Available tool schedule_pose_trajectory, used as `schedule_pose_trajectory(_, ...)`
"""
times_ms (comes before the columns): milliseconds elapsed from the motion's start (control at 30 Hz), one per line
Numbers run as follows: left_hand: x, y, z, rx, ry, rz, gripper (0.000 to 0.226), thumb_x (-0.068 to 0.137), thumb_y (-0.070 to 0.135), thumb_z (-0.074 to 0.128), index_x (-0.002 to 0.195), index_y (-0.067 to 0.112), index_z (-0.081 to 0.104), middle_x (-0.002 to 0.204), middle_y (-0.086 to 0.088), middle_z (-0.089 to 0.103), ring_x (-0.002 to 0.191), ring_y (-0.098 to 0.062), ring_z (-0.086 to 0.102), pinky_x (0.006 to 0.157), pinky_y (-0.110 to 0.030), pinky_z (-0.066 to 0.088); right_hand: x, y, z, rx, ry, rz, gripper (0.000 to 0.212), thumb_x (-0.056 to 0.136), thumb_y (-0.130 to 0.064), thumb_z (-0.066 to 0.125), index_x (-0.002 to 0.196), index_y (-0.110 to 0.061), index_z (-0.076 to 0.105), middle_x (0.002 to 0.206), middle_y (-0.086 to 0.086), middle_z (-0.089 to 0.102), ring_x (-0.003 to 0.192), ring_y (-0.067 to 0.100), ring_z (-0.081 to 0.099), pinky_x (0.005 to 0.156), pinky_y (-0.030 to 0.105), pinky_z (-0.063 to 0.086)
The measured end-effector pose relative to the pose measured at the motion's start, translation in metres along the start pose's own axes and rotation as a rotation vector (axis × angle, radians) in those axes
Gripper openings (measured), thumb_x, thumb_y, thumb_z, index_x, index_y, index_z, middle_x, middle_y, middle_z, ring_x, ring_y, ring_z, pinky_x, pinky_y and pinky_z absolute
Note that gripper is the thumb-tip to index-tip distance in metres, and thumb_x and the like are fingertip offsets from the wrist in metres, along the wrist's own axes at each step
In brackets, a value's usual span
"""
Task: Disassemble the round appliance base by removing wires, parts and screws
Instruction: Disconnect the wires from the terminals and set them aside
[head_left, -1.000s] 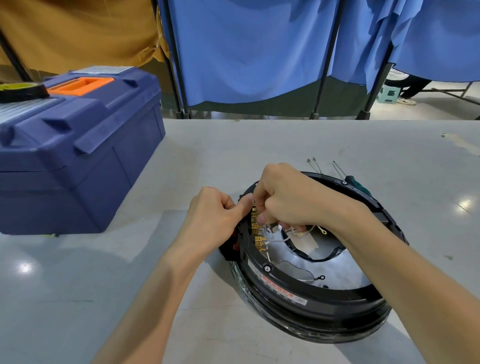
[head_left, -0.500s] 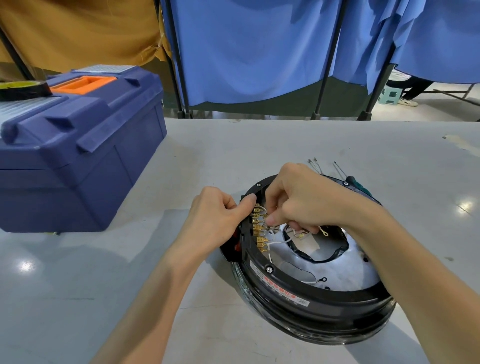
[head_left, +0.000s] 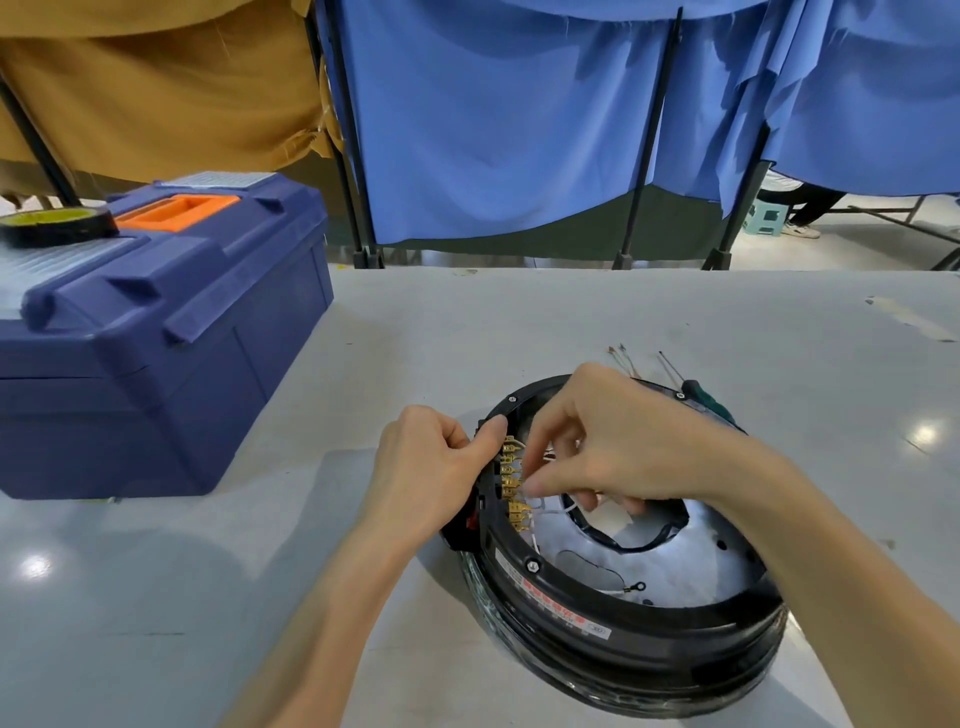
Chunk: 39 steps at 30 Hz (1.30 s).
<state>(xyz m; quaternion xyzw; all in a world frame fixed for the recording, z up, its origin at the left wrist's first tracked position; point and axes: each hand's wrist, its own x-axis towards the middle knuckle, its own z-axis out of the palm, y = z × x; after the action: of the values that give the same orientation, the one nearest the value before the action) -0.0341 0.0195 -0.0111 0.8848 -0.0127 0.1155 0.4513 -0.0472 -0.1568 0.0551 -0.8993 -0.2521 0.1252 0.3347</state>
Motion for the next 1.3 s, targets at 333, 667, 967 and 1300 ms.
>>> schedule_pose_trajectory(333, 0.004, 0.002, -0.001, 0.06, 0.1, -0.071, 0.063, 0.077, 0.046, 0.073, 0.039, 0.014, 0.034, 0.037, 0.002, 0.025, 0.043, -0.018, 0.023, 0.044, -0.027, 0.023, 0.017, -0.011, 0.012, -0.153, -0.016, 0.032, 0.011, 0.086, -0.015, 0.07, 0.08, -0.005, 0.07, 0.047, 0.007, 0.062, 0.03, 0.018, 0.047, 0.04, 0.026, 0.045)
schedule_pose_trajectory(667, -0.002, 0.005, -0.002, 0.17, 0.071, -0.04, 0.068, 0.08, 0.043, 0.068, 0.04, 0.015, 0.02, 0.034, 0.001, 0.014, 0.048, -0.027, 0.02, 0.047, -0.032, 0.017, 0.021, -0.019, 0.028, -0.589, 0.137, -0.069, 0.034, 0.079, -0.012, 0.061, 0.061, -0.021, 0.034, 0.062, -0.003, 0.038, 0.065, 0.026, 0.046, 0.051, 0.028, 0.024)
schedule_pose_trajectory(967, -0.002, 0.005, -0.006, 0.155, 0.022, -0.035, 0.067, 0.08, 0.046, 0.068, 0.041, 0.016, 0.022, 0.038, 0.001, 0.016, 0.049, -0.023, 0.019, 0.046, -0.033, 0.015, 0.021, -0.019, 0.026, -0.568, 0.119, -0.083, 0.037, 0.078, -0.01, 0.061, 0.058, -0.022, 0.033, 0.058, -0.003, 0.036, 0.061, 0.025, 0.044, 0.054, 0.028, 0.028)
schedule_pose_trajectory(1300, -0.002, 0.007, -0.005, 0.141, 0.017, -0.05, 0.067, 0.082, 0.045, 0.069, 0.044, 0.015, 0.024, 0.044, -0.003, 0.019, 0.052, -0.025, 0.021, 0.048, -0.033, 0.017, 0.023, -0.016, 0.022, -0.509, 0.118, -0.042, 0.039, 0.077, -0.009, 0.064, 0.056, -0.026, 0.036, 0.059, -0.007, 0.037, 0.058, 0.017, 0.04, 0.053, 0.027, 0.024)
